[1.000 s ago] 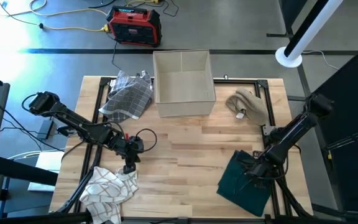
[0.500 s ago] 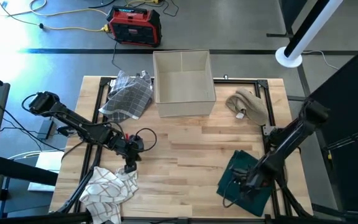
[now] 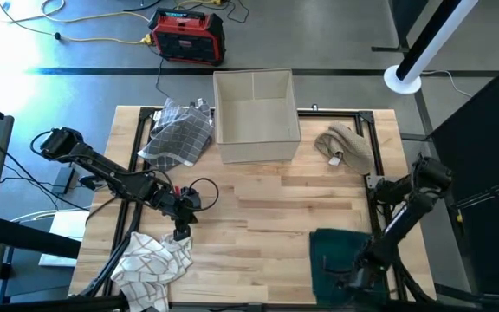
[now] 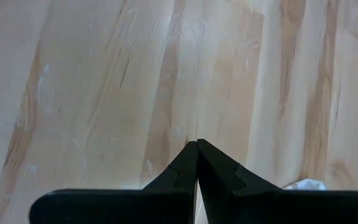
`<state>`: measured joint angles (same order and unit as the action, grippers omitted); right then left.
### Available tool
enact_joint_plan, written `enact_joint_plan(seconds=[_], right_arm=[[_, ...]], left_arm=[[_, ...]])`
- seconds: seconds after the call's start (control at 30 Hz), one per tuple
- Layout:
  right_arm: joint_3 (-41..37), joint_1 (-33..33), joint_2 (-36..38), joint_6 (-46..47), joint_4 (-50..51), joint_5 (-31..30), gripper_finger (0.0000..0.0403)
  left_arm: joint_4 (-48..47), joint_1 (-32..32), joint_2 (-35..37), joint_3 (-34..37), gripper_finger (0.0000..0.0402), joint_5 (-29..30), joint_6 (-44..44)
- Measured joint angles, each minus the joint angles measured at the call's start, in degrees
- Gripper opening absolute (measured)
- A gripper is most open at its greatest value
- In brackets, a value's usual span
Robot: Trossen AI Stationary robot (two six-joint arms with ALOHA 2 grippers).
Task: Fold towel
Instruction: Fold the green towel, then fold the brown towel
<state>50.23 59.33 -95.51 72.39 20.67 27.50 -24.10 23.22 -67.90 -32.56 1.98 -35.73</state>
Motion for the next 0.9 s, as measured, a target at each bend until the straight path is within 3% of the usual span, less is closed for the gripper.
enact_joint_plan(seconds=[0.17, 0.43, 0.53, 0.7, 0.9], right_arm=[[5.6, 0.3, 4.5, 1.2, 12.0, -6.4, 0.0000], [6.1, -1.7, 17.5, 26.1, 32.3, -36.2, 0.0000], [6.1, -5.2, 23.1, 31.9, 41.7, -43.6, 0.0000], [6.3, -17.6, 30.6, 26.6, 56.8, -40.9, 0.0000], [6.9, -37.2, 37.0, 11.8, 60.0, -39.7, 0.0000]], left_arm=[[0.0, -0.1, 0.0, 0.0, 0.0000, 0.0, 0.0], [0.3, -0.8, 0.0, 0.0, 0.0000, -4.0, -0.1], [1.7, -0.9, 0.0, -0.6, 0.0000, -4.4, -0.4], [3.8, -1.3, 0.0, -3.5, 0.0000, -3.8, 2.6], [4.4, -1.6, 0.3, -7.2, 0.0000, 0.9, 8.4]])
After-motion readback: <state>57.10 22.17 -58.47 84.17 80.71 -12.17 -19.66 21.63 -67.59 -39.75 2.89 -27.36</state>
